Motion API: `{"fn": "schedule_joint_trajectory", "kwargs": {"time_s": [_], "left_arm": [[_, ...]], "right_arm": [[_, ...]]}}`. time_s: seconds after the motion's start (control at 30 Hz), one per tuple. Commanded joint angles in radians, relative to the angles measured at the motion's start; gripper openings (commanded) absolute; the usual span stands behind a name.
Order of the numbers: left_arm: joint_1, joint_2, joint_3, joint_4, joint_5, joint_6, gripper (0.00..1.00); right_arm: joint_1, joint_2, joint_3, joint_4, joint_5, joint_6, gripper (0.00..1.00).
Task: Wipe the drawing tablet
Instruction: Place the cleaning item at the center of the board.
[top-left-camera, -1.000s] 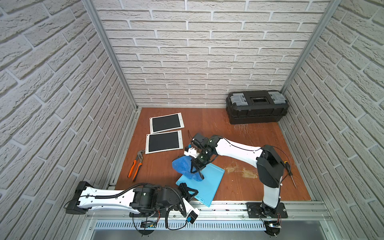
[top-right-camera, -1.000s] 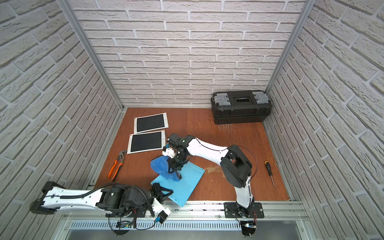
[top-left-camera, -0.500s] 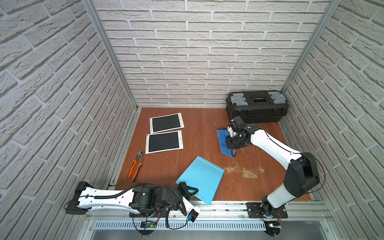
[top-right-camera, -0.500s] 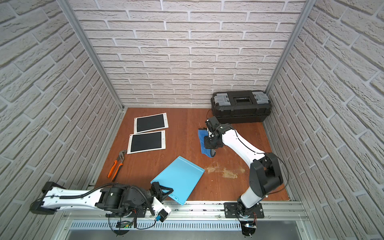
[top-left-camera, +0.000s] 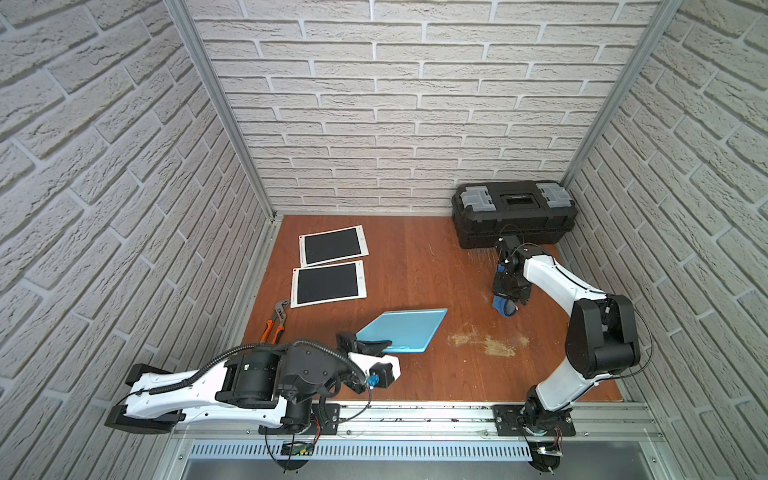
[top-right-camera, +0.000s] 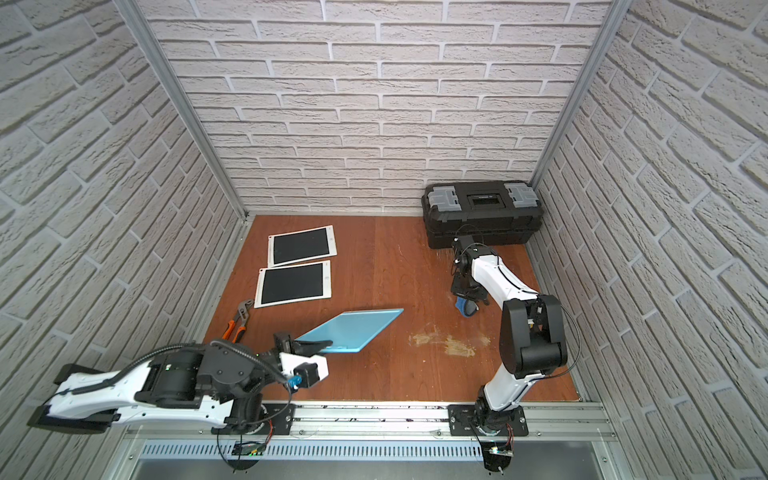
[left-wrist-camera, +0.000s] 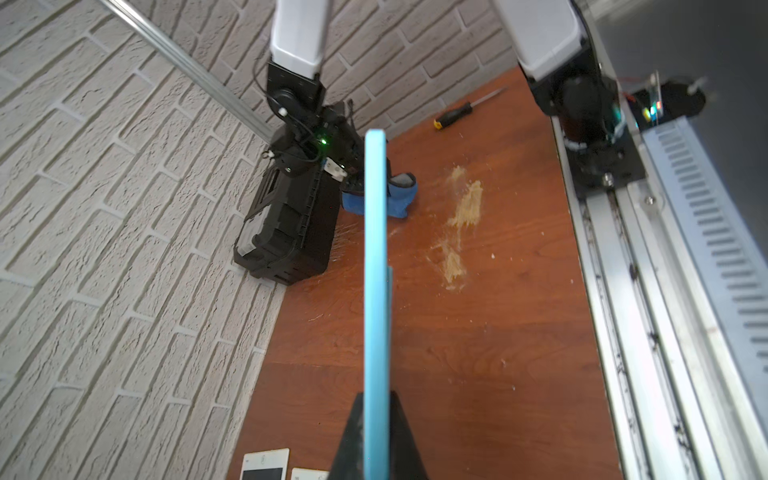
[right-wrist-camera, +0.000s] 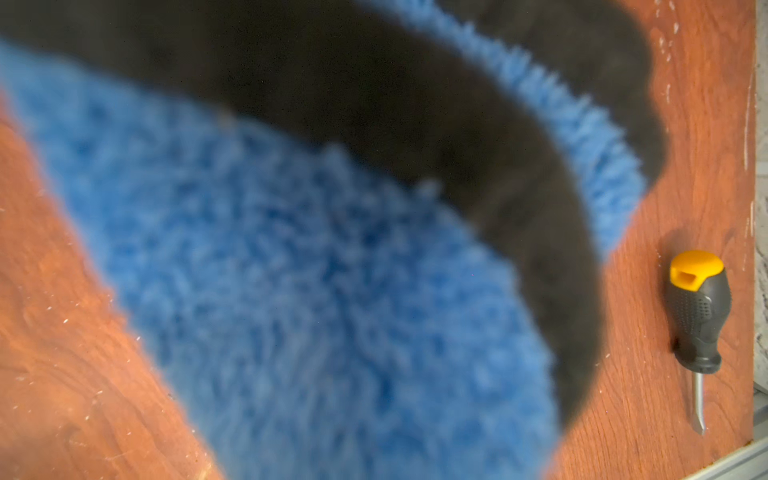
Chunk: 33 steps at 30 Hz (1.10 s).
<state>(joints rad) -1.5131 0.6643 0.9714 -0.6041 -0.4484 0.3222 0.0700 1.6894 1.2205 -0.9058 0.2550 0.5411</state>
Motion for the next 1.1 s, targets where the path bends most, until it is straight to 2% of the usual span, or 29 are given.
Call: {"fn": "schedule_joint_trajectory", "kwargs": {"time_s": [0.0, 0.03, 0.1, 0.2, 0.27, 0.3, 0.43, 0.5, 0.6, 0.7, 0.87, 0.97, 1.07], "left_arm": [[0.041, 0.053, 0.103, -0.029, 0.009, -0.306, 0.00], [0.056, 0.084, 0.122, -0.037, 0.019, -0.375, 0.00], [0.081, 0.094, 0.139, -0.044, 0.022, -0.506, 0.00], [0.122, 0.067, 0.108, -0.028, 0.038, -0.671, 0.00], [0.158, 0.018, 0.058, 0.003, 0.071, -0.755, 0.00], [0.185, -0.004, 0.028, 0.023, 0.110, -0.788, 0.00], [0.285, -0.085, -0.084, 0.099, 0.247, -0.941, 0.00], [0.324, -0.122, -0.146, 0.146, 0.303, -1.014, 0.00], [0.361, -0.157, -0.214, 0.158, 0.320, -1.107, 0.00], [0.374, -0.190, -0.275, 0.161, 0.287, -1.179, 0.00], [0.399, -0.306, -0.353, 0.086, 0.169, -1.271, 0.00], [0.427, -0.459, -0.409, 0.015, 0.076, -1.311, 0.00], [0.448, -0.655, -0.474, -0.045, -0.006, -1.360, 0.00]], "right_arm": [[-0.001, 0.033, 0.044, -0.017, 0.034, 0.022, 0.12], [-0.010, 0.030, 0.033, 0.003, -0.018, -0.001, 0.29], [-0.018, -0.006, 0.000, 0.043, -0.128, -0.036, 0.55], [-0.015, -0.121, -0.059, 0.085, -0.223, -0.072, 0.78], [-0.010, -0.216, -0.089, 0.090, -0.247, -0.089, 0.84], [-0.006, -0.272, -0.105, 0.093, -0.254, -0.095, 0.90], [0.012, -0.488, -0.167, 0.100, -0.258, -0.108, 0.97], [0.024, -0.583, -0.196, 0.096, -0.267, -0.114, 0.97], [0.035, -0.696, -0.252, 0.096, -0.313, -0.126, 0.97], [0.036, -0.760, -0.306, 0.094, -0.380, -0.151, 0.97], [0.050, -0.794, -0.411, 0.171, -0.613, -0.178, 0.96], [0.092, -0.764, -0.454, 0.223, -0.665, -0.161, 0.94], [0.183, -0.702, -0.483, 0.298, -0.676, -0.138, 0.93]]}}
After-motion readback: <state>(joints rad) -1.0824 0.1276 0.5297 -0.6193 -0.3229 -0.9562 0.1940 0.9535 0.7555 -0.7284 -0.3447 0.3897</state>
